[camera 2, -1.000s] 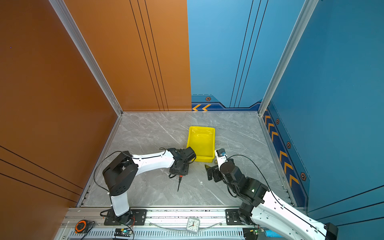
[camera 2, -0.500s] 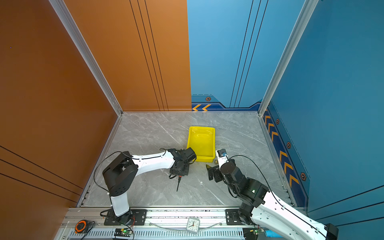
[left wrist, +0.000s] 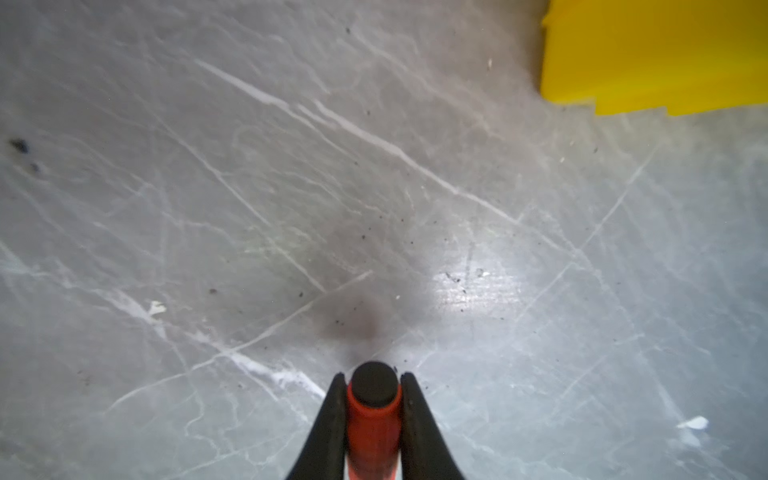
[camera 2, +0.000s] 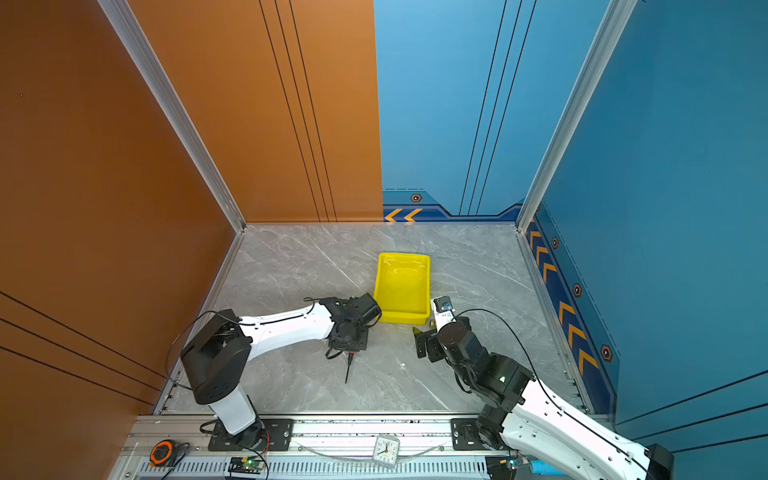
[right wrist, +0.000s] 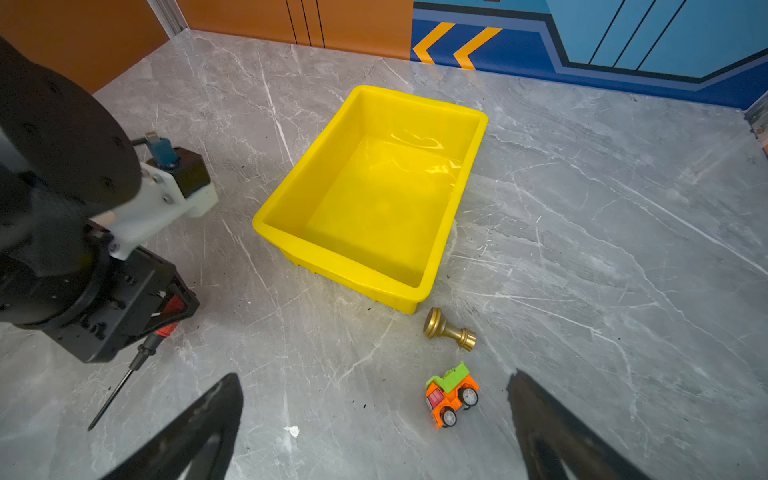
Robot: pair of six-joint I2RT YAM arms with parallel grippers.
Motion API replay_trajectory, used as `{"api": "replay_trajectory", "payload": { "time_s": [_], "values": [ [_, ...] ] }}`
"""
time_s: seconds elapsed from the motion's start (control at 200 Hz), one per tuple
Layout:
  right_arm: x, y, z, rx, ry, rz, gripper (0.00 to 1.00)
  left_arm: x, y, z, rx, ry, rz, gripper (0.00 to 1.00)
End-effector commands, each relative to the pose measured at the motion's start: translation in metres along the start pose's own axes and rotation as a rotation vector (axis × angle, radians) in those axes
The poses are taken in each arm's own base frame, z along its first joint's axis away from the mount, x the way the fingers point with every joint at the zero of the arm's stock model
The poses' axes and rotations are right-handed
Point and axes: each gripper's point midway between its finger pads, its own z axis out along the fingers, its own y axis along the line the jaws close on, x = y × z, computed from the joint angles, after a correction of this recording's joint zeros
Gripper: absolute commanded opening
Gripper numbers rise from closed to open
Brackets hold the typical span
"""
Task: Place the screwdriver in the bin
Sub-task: 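Lift the screwdriver with the left gripper and carry it over the yellow bin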
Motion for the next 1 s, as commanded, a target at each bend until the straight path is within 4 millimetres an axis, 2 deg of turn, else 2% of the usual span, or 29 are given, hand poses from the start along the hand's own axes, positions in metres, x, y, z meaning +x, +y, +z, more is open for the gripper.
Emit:
{"api": "replay_trajectory", "payload": {
  "time_s": [0.0,0.17,0.27,0.415,0.501,0.716,0.731,0.756,0.866,0.996],
  "values": [
    [-0.009,0.002,0.001,-0.007,-0.021,-0.008,1.00,-0.017,0.018,-0.024,-0.032,-0.046,-0.013,0.08],
    [-0.018,0.005,0.005,-0.023,-0.036,-0.011,1.00,-0.063,0.012,-0.068,0.038,-0.148,-0.032,0.07],
    [-0.028,0.008,0.007,-0.045,-0.067,-0.003,1.00,-0.092,-0.001,-0.090,0.103,-0.190,-0.037,0.05],
    [-0.043,0.014,0.005,-0.091,-0.114,0.015,1.00,-0.130,-0.028,-0.108,0.179,-0.229,-0.023,0.05],
    [-0.047,0.015,0.005,-0.110,-0.116,0.019,1.00,-0.149,-0.047,-0.108,0.222,-0.231,-0.019,0.06],
    [-0.053,0.017,0.004,-0.160,-0.117,-0.016,1.00,-0.190,-0.096,-0.094,0.293,-0.244,0.026,0.05],
    [-0.053,0.009,0.006,-0.134,-0.116,-0.005,1.00,-0.192,-0.100,-0.092,0.297,-0.245,0.034,0.05],
    [-0.054,0.006,0.006,-0.126,-0.116,-0.006,1.00,-0.195,-0.107,-0.090,0.306,-0.249,0.045,0.05],
    [-0.054,-0.004,0.008,-0.099,-0.103,0.006,1.00,-0.207,-0.124,-0.072,0.325,-0.236,0.048,0.05],
    [-0.055,-0.013,0.010,-0.075,-0.083,0.017,1.00,-0.217,-0.135,-0.047,0.324,-0.220,0.028,0.05]
  ]
}}
